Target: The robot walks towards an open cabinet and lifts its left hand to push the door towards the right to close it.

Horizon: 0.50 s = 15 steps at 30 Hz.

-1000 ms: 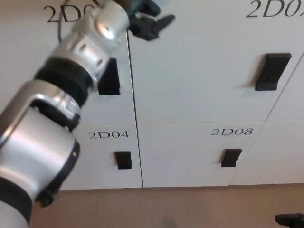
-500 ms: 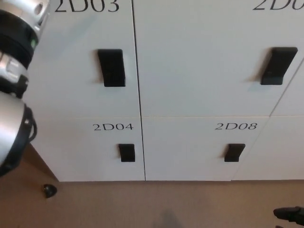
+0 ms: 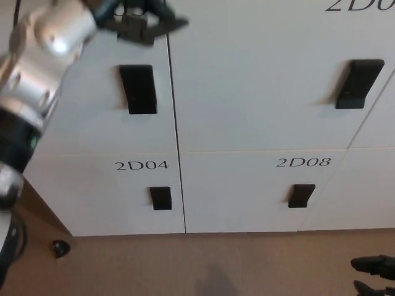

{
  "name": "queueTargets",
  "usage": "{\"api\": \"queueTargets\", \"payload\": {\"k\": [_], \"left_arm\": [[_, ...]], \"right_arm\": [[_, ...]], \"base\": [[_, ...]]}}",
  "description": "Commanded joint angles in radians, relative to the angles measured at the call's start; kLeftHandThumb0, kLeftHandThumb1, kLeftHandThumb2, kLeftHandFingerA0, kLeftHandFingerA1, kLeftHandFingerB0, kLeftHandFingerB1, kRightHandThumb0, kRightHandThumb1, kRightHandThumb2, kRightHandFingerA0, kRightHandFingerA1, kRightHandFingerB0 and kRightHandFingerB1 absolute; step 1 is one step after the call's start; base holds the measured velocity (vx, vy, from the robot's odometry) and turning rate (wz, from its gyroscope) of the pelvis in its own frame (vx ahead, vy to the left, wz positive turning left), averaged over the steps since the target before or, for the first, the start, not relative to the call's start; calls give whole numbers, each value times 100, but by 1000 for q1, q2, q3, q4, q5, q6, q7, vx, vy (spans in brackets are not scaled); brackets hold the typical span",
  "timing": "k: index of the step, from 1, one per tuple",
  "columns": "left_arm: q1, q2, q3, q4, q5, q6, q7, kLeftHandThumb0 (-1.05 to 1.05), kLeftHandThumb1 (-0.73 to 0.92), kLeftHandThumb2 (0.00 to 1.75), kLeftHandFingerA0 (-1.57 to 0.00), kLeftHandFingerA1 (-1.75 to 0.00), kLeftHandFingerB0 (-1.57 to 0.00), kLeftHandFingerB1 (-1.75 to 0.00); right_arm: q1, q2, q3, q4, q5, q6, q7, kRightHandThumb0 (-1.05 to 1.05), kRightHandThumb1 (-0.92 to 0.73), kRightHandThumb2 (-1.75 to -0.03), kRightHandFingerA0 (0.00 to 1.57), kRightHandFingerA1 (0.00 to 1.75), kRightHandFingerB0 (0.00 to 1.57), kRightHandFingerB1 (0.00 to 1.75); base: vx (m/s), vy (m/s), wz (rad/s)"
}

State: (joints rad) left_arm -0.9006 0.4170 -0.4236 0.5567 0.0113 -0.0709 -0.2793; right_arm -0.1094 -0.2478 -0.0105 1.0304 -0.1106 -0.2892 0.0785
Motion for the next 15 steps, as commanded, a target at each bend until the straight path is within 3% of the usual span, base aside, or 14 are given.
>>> {"api": "queueTargets", "payload": {"k": [1, 2, 3, 6, 8, 14, 15], "left_arm": [[1467, 581, 248, -1137, -481, -354, -380, -55, 68, 61, -66, -42, -53, -37], [1467, 581, 248, -1137, -481, -354, -380, -55, 68, 61, -66, -42, -53, -37], [1536, 474, 346, -1014, -484, -332, -415, -55, 66, 61, -65, -44, -52, -38], [1600, 298, 477, -737, -495, -323, -421, -54, 65, 61, -70, -44, -55, -39], [1601, 262, 494, -676, -478, -321, -383, -52, 58, 62, -73, -47, -57, -42], [1552, 193, 514, -448, -331, -272, -184, -52, 62, 59, -72, -45, -59, -42], [1514, 188, 522, -374, -298, -246, -135, -54, 52, 86, -54, -57, -45, -53]], "right_arm": [[-100, -55, 22, 33, -36, 86, 9, -42, -66, -60, 71, 48, 60, 44], [-100, -55, 22, 33, -36, 86, 9, -42, -66, -60, 71, 48, 60, 44], [-98, -54, 23, 39, -38, 82, 10, -42, -66, -60, 71, 50, 61, 44], [-106, -56, 26, 52, -42, 86, 9, -42, -67, -60, 70, 50, 60, 44], [-111, -55, 27, 55, -44, 91, 8, -42, -68, -60, 70, 50, 60, 44], [-99, -49, 44, 72, -57, 95, 12, -42, -66, -60, 73, 52, 60, 44], [-86, -41, 46, 82, -57, 86, 9, -41, -65, -60, 75, 51, 60, 44]], "base": [[0, 0, 0], [0, 0, 0], [0, 0, 0], [-6, 0, 2], [0, 0, 0], [0, 0, 0], [0, 0, 0]]}}
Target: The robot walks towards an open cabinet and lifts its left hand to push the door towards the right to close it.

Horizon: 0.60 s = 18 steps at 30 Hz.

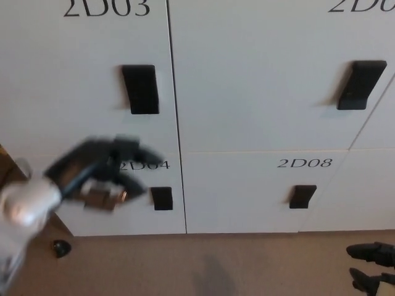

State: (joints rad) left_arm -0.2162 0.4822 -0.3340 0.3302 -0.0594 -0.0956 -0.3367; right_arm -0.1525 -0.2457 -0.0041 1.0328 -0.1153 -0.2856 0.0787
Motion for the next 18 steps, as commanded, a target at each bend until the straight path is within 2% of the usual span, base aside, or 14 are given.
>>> {"api": "queueTargets", "payload": {"k": [1, 2, 3, 5, 8, 9, 11, 12, 17, 18], "left_arm": [[804, 119, 439, -97, -203, -201, -43, -54, 52, 86, -54, -57, -45, -53], [789, 116, 446, -69, -188, -188, -24, -54, 52, 86, -54, -57, -45, -53], [759, 112, 449, -23, -168, -174, 6, -46, 65, 60, -55, -44, -48, -39], [688, 80, 473, 55, -193, -109, 23, -39, 63, 58, -50, -43, -47, -39], [633, 43, 504, 105, -242, -41, 12, -39, 63, 58, -50, -43, -47, -39], [580, 17, 512, 159, -249, -17, 28, -41, 67, 60, -40, -42, -37, -37], [525, -11, 522, 215, -239, -2, 48, -41, 67, 60, -40, -42, -37, -37], [492, -25, 517, 259, -209, -17, 83, -42, 69, 61, -35, -40, -37, -36], [314, -73, 492, 446, -68, -78, 235, -46, 69, 60, -37, -45, -36, -35], [276, -81, 477, 497, -40, -88, 262, -52, 55, 85, -34, -55, -30, -49]], "right_arm": [[-34, -38, 41, 86, -52, 77, 7, -41, -65, -60, 75, 51, 60, 44], [-29, -34, 42, 91, -52, 73, 5, -41, -65, -60, 75, 51, 60, 44], [-21, -30, 43, 95, -53, 73, -1, -40, -66, -60, 72, 50, 58, 43], [-5, -24, 44, 103, -54, 70, -13, -40, -66, -59, 72, 50, 55, 41], [6, -20, 45, 110, -54, 63, -22, -40, -66, -59, 72, 50, 55, 41], [9, -19, 47, 115, -55, 60, -26, -42, -65, -60, 74, 55, 54, 41], [10, -19, 51, 122, -56, 58, -30, -42, -65, -60, 74, 55, 54, 41], [13, -16, 50, 128, -54, 60, -32, -42, -65, -60, 72, 53, 53, 41], [-13, -13, 45, 159, -45, 70, -34, -39, -66, -60, 70, 52, 52, 41], [-19, -15, 41, 164, -41, 71, -31, -40, -65, -61, 71, 52, 55, 41]], "base": [[0, 0, 0], [0, 0, 0], [0, 0, 0], [0, 0, 0], [0, 0, 0], [0, 0, 0], [0, 0, 0], [0, 0, 0], [0, 0, 0], [0, 0, 0]]}}
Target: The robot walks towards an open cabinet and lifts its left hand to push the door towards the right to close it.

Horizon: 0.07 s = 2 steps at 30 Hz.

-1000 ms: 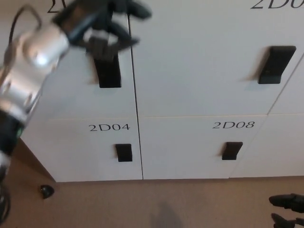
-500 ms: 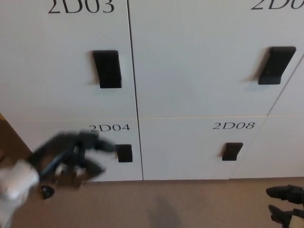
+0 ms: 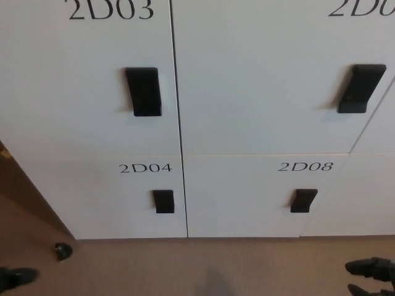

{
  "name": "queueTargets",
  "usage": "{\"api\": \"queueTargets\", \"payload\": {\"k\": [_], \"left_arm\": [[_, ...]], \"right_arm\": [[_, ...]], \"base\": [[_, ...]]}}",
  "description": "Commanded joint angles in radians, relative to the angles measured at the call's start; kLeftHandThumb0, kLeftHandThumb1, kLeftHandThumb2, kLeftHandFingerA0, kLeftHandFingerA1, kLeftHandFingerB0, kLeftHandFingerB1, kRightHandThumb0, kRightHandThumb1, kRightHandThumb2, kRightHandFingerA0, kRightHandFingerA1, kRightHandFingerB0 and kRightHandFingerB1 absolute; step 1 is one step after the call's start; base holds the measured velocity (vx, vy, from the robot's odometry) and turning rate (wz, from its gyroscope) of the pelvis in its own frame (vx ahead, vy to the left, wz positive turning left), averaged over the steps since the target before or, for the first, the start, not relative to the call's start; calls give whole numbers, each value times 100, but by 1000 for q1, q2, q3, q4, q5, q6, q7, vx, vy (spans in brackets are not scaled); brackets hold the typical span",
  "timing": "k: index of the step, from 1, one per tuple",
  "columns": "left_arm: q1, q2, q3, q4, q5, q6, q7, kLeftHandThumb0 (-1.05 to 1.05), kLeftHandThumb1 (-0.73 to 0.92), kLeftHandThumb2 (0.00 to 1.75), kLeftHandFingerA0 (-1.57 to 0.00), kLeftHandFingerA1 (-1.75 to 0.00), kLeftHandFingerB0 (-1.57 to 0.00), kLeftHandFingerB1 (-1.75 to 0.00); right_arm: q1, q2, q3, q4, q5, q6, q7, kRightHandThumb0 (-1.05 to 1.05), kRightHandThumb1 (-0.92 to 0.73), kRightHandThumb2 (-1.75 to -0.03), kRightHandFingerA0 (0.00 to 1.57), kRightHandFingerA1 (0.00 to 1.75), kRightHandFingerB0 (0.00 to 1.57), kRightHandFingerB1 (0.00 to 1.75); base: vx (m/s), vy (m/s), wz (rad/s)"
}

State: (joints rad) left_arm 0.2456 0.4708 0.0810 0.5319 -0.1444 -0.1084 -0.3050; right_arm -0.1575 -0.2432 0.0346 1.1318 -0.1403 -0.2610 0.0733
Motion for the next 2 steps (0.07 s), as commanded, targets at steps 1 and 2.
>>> {"api": "queueTargets", "payload": {"k": [1, 2], "left_arm": [[-218, -76, 50, 350, 71, -88, 249, -52, 55, 85, -34, -55, -30, -49], [-218, -76, 50, 350, 71, -88, 249, -52, 55, 85, -34, -55, -30, -49]], "right_arm": [[-18, -20, -3, 71, -12, 46, -22, -40, -65, -61, 71, 52, 55, 41], [-18, -20, -3, 71, -12, 46, -22, -40, -65, -61, 71, 52, 55, 41]], "base": [[0, 0, 0], [0, 0, 0]]}}
